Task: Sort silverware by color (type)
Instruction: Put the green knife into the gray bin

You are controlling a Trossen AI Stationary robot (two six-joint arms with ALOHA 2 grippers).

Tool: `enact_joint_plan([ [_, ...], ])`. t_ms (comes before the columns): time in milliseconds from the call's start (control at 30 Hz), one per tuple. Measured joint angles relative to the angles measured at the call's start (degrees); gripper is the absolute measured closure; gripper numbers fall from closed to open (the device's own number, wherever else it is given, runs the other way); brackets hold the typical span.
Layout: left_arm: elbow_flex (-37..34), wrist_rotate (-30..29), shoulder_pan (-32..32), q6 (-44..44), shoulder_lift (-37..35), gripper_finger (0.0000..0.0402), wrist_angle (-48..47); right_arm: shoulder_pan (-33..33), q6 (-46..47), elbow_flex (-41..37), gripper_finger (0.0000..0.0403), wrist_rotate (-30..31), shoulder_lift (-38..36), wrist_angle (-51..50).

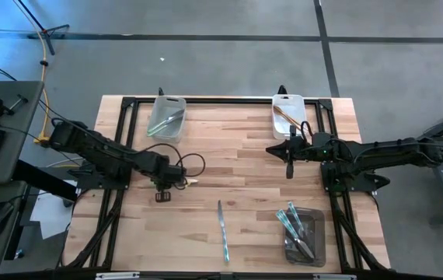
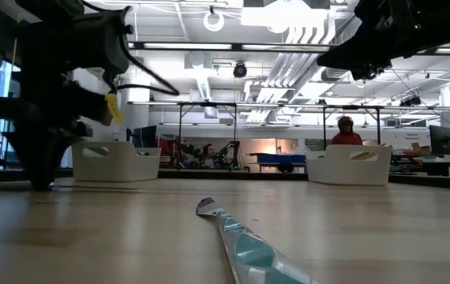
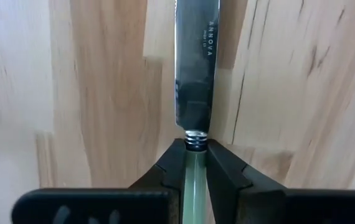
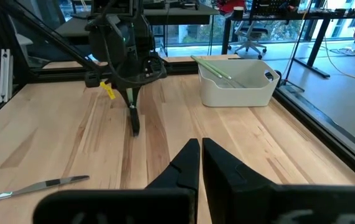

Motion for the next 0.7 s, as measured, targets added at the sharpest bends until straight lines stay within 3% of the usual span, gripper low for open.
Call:
enact_joint_plan([
  [233, 4.9, -0.5, 2.2, 0.5, -0.3, 0.0401, -2.7, 0.0, 1.1, 0.0, 0.0401, 0.0, 0.0, 0.0],
  [467, 9.4, -1.1, 8.7, 1.1, -2.1, 0.0398, -8.8, 0.2, 1.0, 0.0, 0.0401, 0.0, 0.0, -0.4],
  [533, 9.7, 1.1, 10.3, 1.1, -2.2, 0.0400, -8.8, 0.2, 1.1, 0.0, 0.0401, 0.0, 0.0, -0.5],
  [700, 8.7, 4.0, 9.6, 3.8, -1.0, 0.0378, -8.5, 0.2, 1.3, 0.0, 0.0401, 0.0, 0.0, -0.5],
])
